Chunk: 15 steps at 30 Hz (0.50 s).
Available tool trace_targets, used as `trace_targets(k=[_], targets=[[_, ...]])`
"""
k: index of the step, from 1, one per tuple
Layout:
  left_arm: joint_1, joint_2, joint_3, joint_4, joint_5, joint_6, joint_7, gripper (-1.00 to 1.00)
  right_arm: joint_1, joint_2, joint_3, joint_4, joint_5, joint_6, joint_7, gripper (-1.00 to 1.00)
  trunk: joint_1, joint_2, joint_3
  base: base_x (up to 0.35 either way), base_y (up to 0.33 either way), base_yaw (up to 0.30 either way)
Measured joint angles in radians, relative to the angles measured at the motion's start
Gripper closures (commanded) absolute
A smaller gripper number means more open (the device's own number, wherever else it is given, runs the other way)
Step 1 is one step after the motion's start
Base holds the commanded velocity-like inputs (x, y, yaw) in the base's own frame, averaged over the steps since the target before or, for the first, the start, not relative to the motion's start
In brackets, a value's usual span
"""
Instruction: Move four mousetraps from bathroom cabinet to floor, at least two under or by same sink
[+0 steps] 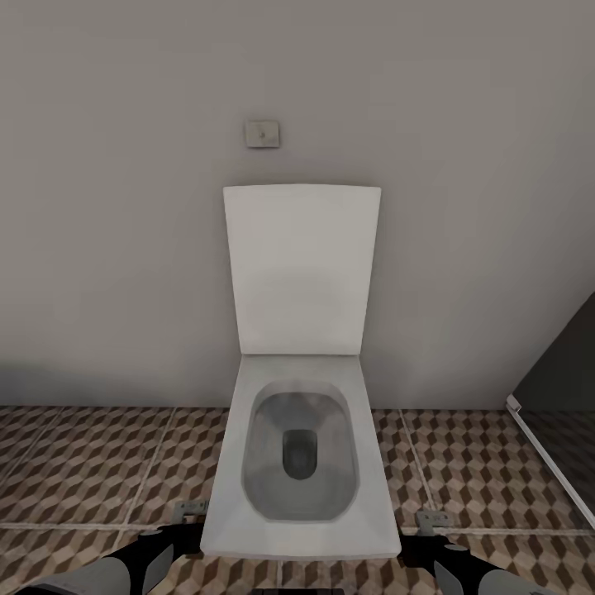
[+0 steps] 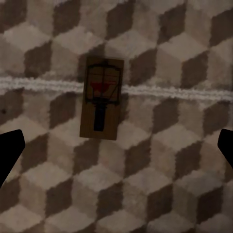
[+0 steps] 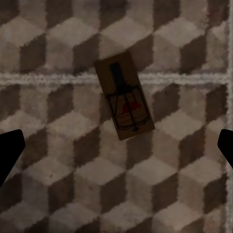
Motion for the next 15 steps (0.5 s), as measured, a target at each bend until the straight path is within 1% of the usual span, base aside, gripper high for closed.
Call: trace_targets(k=[15], targets=[[0.0, 0.001, 0.0, 0.0, 0.0, 0.0, 0.0, -1.0, 0.0, 0.0, 0.0, 0.0, 0.0, -0.001, 0.0, -1.0, 0.0, 0.0, 0.0, 0.0, 0.0, 0.0]])
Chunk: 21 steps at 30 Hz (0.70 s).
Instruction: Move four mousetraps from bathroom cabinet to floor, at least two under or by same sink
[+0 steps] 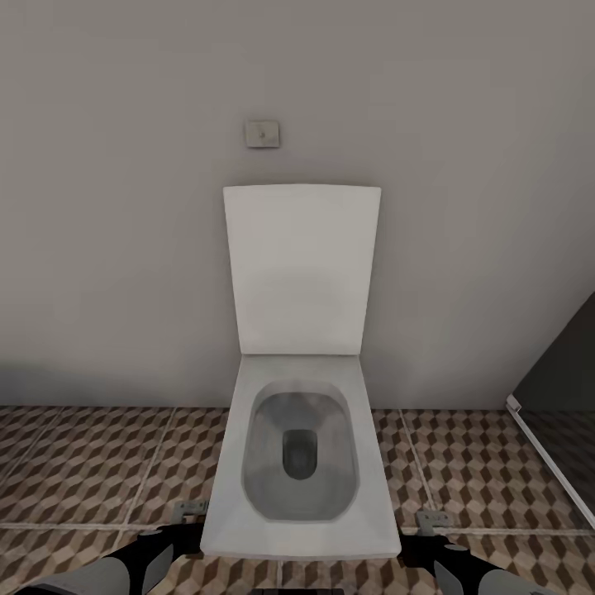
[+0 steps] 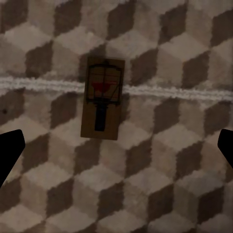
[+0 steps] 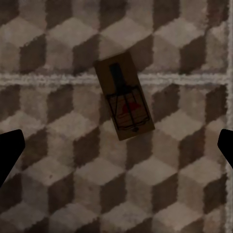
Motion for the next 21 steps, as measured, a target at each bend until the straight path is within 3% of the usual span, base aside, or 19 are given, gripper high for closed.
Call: trace_targets(k=[21], targets=[[0.0, 0.002, 0.0, -0.001, 0.001, 0.0, 0.001, -1.0, 0.0, 0.0, 0.0, 0.0, 0.0, 0.0, 0.0, -1.0, 0.0, 0.0, 0.0, 0.0, 0.0, 0.0]])
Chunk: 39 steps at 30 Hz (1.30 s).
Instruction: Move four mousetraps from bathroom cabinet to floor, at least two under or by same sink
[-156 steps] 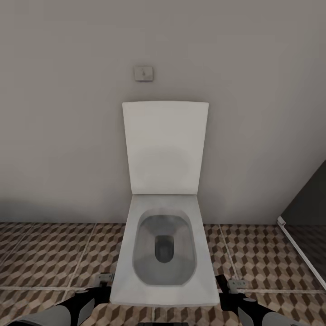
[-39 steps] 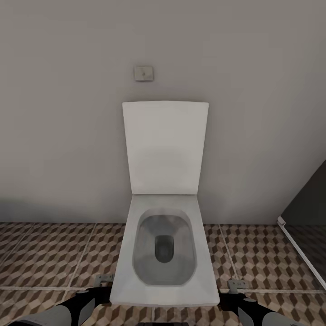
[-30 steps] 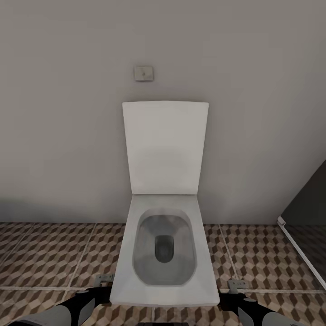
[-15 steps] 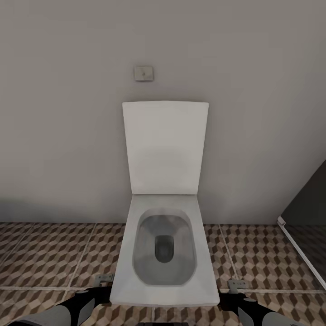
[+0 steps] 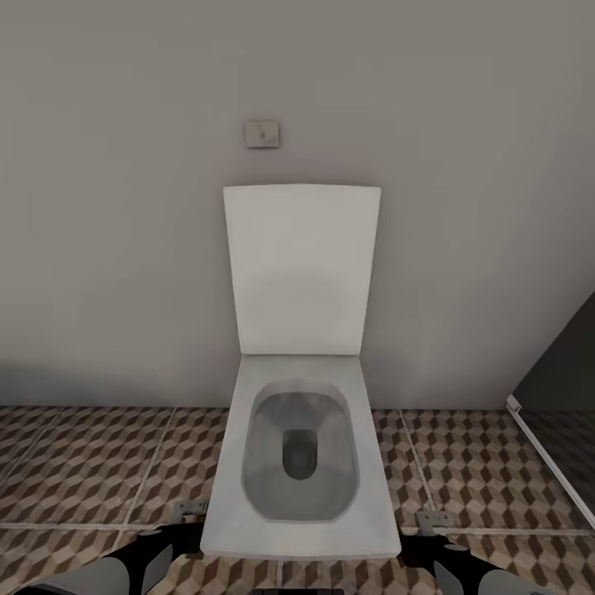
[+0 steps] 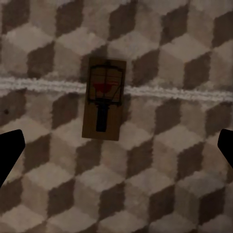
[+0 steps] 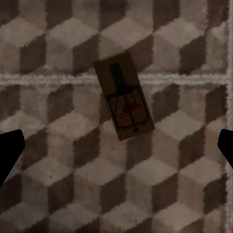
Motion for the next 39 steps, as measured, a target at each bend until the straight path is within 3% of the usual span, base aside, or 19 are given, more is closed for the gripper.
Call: trace_targets(k=[39], targets=[[0.0, 0.0, 0.0, 0.0, 0.0, -0.004, 0.0, -1.0, 0.0, 0.0, 0.0, 0.0, 0.0, -0.001, -0.001, -1.0, 0.0, 0.0, 0.0, 0.0, 0.0, 0.0]])
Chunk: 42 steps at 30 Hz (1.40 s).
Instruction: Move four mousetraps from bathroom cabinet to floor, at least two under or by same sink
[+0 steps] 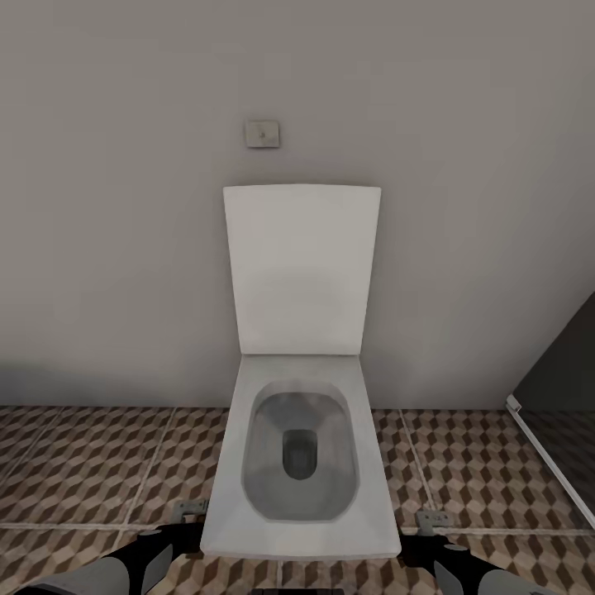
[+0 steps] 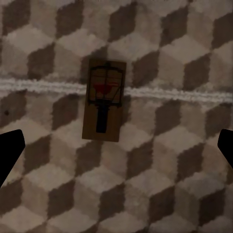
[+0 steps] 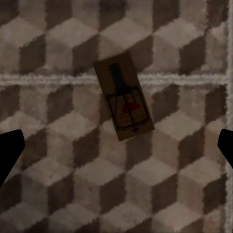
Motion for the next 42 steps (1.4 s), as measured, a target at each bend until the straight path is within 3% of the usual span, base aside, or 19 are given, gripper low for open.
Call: trace_targets(k=[33, 42], targets=[[0.0, 0.0, 0.0, 0.0, 0.001, 0.0, 0.0, -1.0, 0.0, 0.0, 0.0, 0.0, 0.0, -0.001, -0.001, -1.0, 0.0, 0.0, 0.0, 0.0, 0.0, 0.0], [0.0, 0.0, 0.0, 0.0, 0.002, 0.0, 0.0, -1.0, 0.0, 0.0, 0.0, 0.0, 0.0, -0.001, 0.0, -1.0, -0.004, 0.002, 0.035, 0.0, 0.0, 0.0]])
